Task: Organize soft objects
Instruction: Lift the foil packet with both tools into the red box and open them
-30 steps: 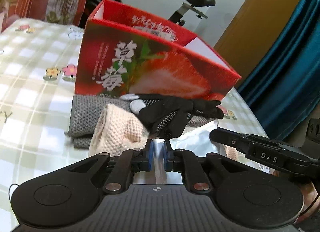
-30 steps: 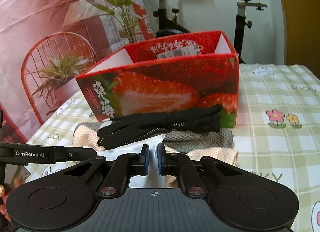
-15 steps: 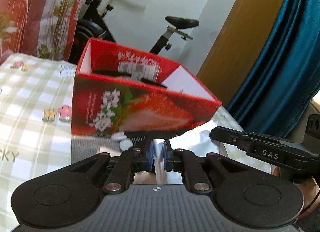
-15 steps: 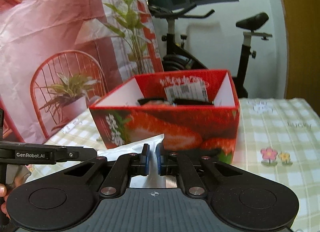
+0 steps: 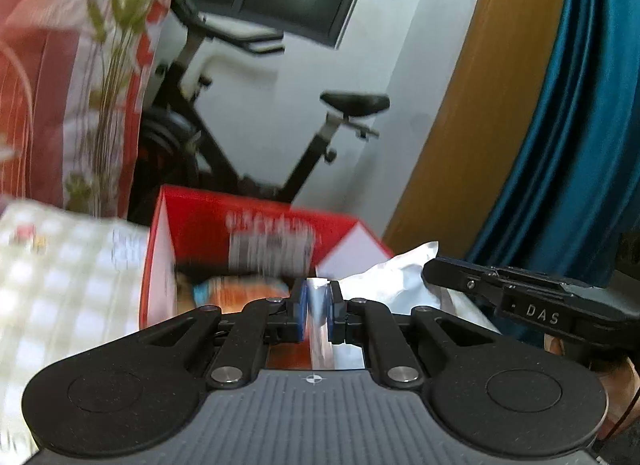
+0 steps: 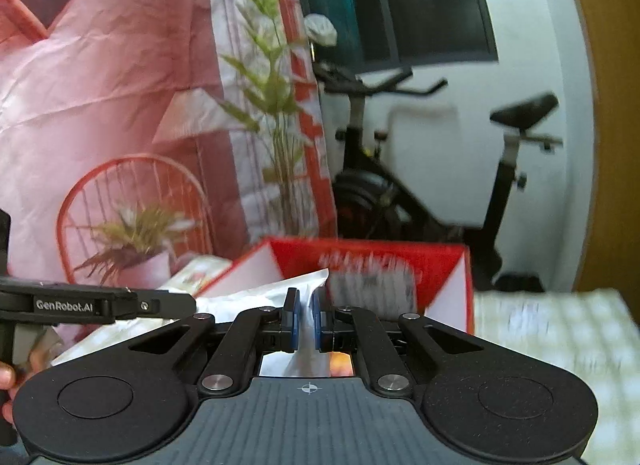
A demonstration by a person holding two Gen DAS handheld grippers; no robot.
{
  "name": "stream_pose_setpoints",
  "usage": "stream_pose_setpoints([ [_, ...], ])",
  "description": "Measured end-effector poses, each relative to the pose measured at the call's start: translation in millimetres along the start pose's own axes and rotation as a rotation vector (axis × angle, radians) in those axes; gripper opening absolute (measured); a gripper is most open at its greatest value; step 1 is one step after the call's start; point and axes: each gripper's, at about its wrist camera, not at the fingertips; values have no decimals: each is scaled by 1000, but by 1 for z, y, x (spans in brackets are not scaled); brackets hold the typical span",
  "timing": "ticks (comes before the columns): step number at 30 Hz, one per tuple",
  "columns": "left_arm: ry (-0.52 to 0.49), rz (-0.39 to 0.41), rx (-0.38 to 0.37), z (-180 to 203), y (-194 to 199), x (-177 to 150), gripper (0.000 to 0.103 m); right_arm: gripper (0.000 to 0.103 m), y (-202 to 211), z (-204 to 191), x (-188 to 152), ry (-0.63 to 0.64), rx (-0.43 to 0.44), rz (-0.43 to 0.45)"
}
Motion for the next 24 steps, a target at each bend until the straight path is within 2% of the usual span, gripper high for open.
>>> stream_pose_setpoints([
  [6, -50, 77, 44, 2, -34, 41, 10, 6, -34, 21, 25, 45, -33, 98],
  [9, -84, 80, 67, 4, -54, 47, 10, 6, -52, 32, 20, 56, -52, 82],
  [11, -86, 46, 71, 2, -66, 44, 10, 6, -61, 40, 10, 41, -59, 40],
  [18, -26, -164, 72, -16, -108, 8, 10, 6, -88, 51, -35, -4, -79, -161],
  [24, -56, -198, 77, -18, -112, 3, 10, 6, -97, 49, -47, -14, -100, -208],
])
Point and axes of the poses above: each gripper's, at about its wrist camera, not at the fingertips, and y roughly against the way its jaws point, z to its right, x to its top, and after that the axes turned 2 degrees about y, right-handed
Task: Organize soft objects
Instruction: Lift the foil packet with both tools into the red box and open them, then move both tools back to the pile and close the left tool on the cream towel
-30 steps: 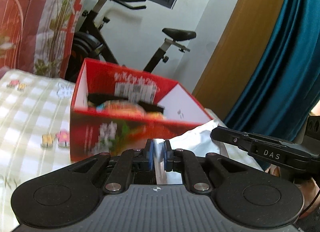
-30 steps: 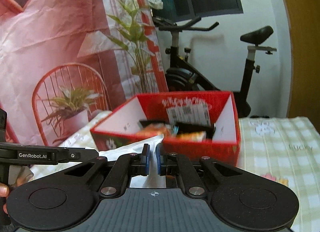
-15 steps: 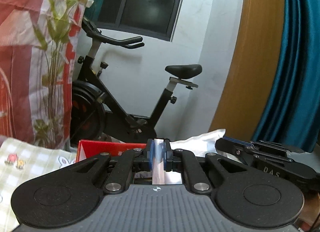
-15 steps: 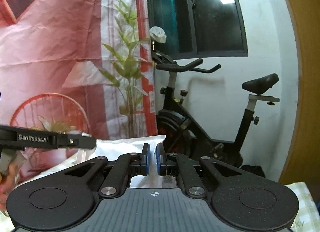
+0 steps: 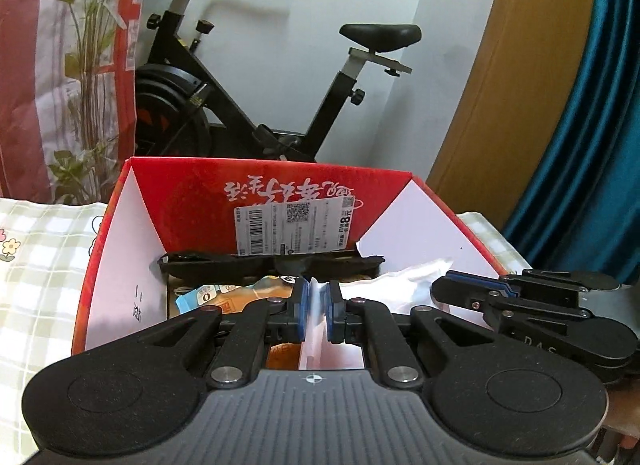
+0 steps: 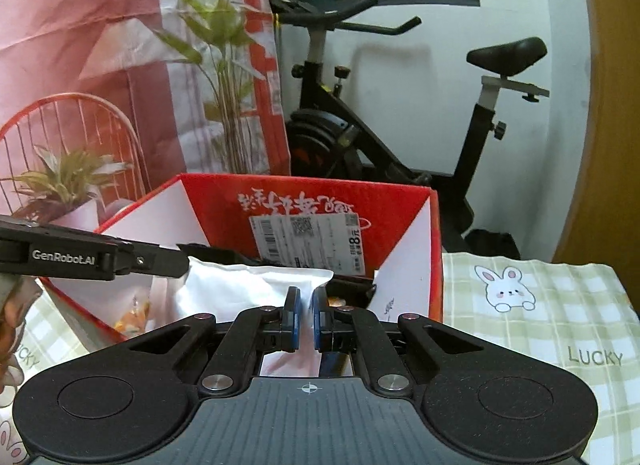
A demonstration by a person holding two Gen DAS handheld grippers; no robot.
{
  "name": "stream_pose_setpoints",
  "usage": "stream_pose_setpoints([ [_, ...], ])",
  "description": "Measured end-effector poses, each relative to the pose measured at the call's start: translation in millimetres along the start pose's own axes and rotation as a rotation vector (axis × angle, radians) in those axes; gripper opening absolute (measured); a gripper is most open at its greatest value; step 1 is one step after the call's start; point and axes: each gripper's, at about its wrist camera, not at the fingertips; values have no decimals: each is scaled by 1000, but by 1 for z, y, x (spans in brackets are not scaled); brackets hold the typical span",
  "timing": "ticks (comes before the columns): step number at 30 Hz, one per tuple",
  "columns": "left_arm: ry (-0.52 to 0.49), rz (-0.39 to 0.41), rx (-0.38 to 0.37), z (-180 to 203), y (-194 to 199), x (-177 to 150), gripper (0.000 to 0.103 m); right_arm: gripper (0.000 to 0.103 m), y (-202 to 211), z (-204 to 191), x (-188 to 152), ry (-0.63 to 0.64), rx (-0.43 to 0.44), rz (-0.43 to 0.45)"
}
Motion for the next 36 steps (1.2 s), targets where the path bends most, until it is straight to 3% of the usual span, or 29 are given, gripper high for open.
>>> stream_pose_setpoints([
  [2, -18, -2, 3, 0, 0, 2, 12, 8, 1, -3, 0, 6, -15, -4],
  [5, -44, 4, 19, 3, 4, 3, 24, 21, 5, -6, 1, 18, -39, 1],
  [7, -53, 9, 24, 7, 10, 3, 41, 28, 8, -8, 3, 26, -46, 1],
  [9, -70, 25, 39, 11, 15, 4, 69, 40, 13, -12, 4, 40, -56, 7],
  [10, -82, 35, 49, 13, 19, 4, 75, 50, 16, -13, 5, 45, -60, 11],
  [12, -100, 54, 75, 16, 28, 3, 95, 61, 22, -18, 5, 51, -67, 22],
  [14, -108, 73, 96, 19, 38, 2, 103, 72, 29, -21, 7, 56, -72, 28],
  [16, -109, 84, 110, 19, 48, 2, 103, 90, 37, -24, 7, 57, -75, 39],
  [19, -106, 87, 141, 19, 61, 0, 103, 102, 49, -30, 5, 56, -78, 56],
  [24, -91, 103, 175, 17, 86, -10, 103, 103, 66, -42, 0, 50, -86, 68],
  [28, -59, 126, 161, 14, 110, -22, 103, 103, 81, -50, -10, 26, -76, 82],
  [36, -18, 178, 163, 9, 143, -58, 103, 103, 110, -60, -49, -39, -95, 101],
])
Point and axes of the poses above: each gripper's, at about its wrist camera, not at the fingertips, and y roughly against the way its jaws point, z to its right, x to its top, and after that the axes turned 2 degrees about y, right-handed
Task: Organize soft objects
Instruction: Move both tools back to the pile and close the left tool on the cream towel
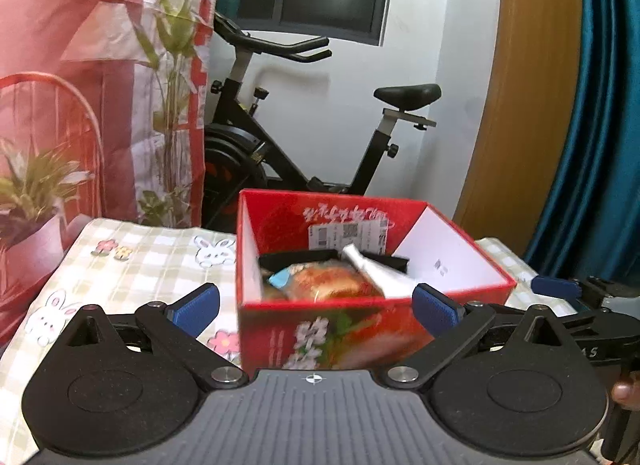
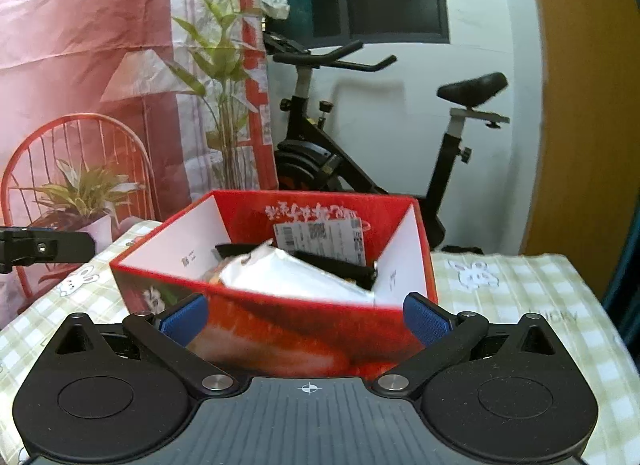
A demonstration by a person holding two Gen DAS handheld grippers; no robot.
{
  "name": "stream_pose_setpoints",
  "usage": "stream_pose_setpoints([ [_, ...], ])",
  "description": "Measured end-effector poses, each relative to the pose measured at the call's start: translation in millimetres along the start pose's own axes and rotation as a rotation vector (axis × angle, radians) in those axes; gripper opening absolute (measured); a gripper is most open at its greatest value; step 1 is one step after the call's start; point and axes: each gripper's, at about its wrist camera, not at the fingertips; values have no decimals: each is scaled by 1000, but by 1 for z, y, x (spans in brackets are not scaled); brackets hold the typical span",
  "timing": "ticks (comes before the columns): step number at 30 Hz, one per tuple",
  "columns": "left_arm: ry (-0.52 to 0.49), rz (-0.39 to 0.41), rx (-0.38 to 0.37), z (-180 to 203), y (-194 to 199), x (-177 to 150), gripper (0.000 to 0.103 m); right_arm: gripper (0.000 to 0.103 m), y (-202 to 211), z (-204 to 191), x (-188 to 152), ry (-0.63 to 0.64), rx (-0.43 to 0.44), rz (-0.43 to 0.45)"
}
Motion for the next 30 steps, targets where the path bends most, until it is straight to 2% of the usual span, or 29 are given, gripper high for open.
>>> stream_pose_setpoints([
  [6, 21, -32, 10, -3, 4, -31, 103, 103, 8, 5, -37, -54, -19, -32],
  [11, 31, -80, 7, -5, -2, -58, 99, 103, 8, 3, -66, -29, -66, -71],
  [16, 23, -149, -13, -8, -14, -76, 78, 103, 3, 12, -88, -59, -61, -126],
  [18, 45, -170, -29, -12, -18, -83, 66, 103, 3, 13, -93, -69, -102, -119],
  [23, 69, -203, -64, -17, -26, -94, 56, 101, 1, 20, -102, -105, -73, -107],
  [26, 76, -226, -78, -14, -31, -100, 50, 86, -6, 19, -108, -90, -48, -140],
  [27, 82, -234, -84, -13, -33, -102, 42, 79, -8, 19, -109, -93, -37, -149],
  [30, 89, -254, -102, -13, -36, -105, 26, 75, -8, 17, -110, -93, -21, -152],
])
Point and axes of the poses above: each gripper's, at about its wrist camera, not at the fingertips, and y roughly against the way its jaws point, z to its right, x to its top, and after that the axes turned 2 degrees about y, right-handed
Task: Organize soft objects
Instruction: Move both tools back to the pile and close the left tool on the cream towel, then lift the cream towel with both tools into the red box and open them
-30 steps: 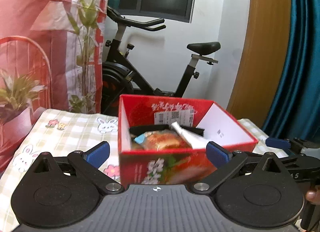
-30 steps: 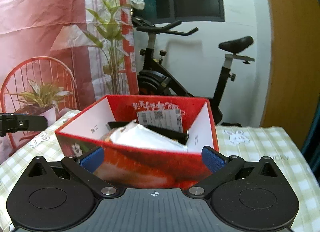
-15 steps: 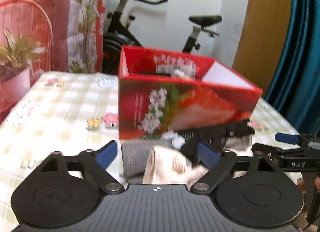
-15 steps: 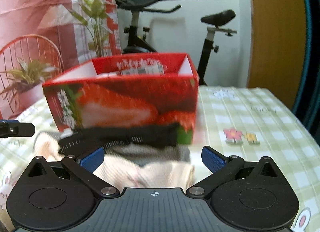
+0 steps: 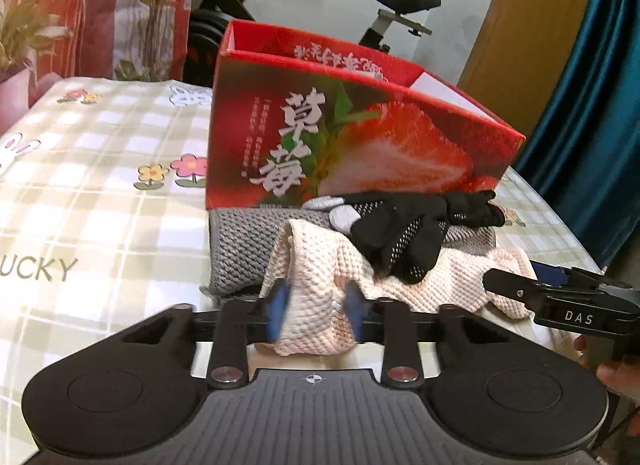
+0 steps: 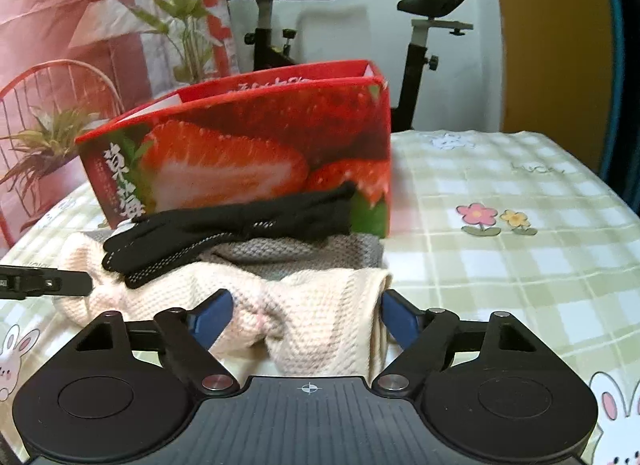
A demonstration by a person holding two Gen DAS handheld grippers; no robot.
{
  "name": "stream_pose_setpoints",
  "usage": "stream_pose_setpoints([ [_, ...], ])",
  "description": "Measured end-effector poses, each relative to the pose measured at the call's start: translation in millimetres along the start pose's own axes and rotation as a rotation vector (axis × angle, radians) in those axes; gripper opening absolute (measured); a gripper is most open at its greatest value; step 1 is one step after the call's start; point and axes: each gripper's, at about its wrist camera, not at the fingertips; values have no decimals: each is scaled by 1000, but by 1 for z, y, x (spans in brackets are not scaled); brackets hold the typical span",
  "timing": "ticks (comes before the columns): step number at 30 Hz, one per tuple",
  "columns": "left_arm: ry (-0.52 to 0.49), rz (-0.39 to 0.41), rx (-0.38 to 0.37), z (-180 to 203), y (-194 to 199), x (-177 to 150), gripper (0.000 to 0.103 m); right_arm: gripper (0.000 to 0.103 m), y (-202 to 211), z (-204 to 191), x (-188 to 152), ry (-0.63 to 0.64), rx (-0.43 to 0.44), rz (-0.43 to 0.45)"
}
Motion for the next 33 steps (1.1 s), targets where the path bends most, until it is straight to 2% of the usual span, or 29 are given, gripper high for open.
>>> stream_pose_setpoints([
  [5, 7, 3, -22, 0, 1, -2, 12, 70, 0, 0, 0, -7, 18, -8],
  [10, 25, 7, -1, -3, 6, -2, 8, 45, 4, -4, 2, 11, 49, -5],
  [13, 46, 10, 15, -9, 12, -2, 8, 39, 4, -7, 3, 17, 74, -13],
  [27, 105, -15, 27, -20, 8, -10, 9, 40, 3, -11, -1, 15, 95, -26],
  [32, 98, 12, 21, -19, 12, -9, 8, 33, 8, -10, 3, 12, 105, -17],
  [33, 92, 27, 23, -18, 15, -8, 7, 24, 10, -10, 5, 11, 105, -10],
])
Point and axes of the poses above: each gripper's, at about its wrist camera, not at the fingertips, and y roughly against the way its jaws point, z to its right, x to its top, and after that the axes turned 2 degrees about y, right-handed
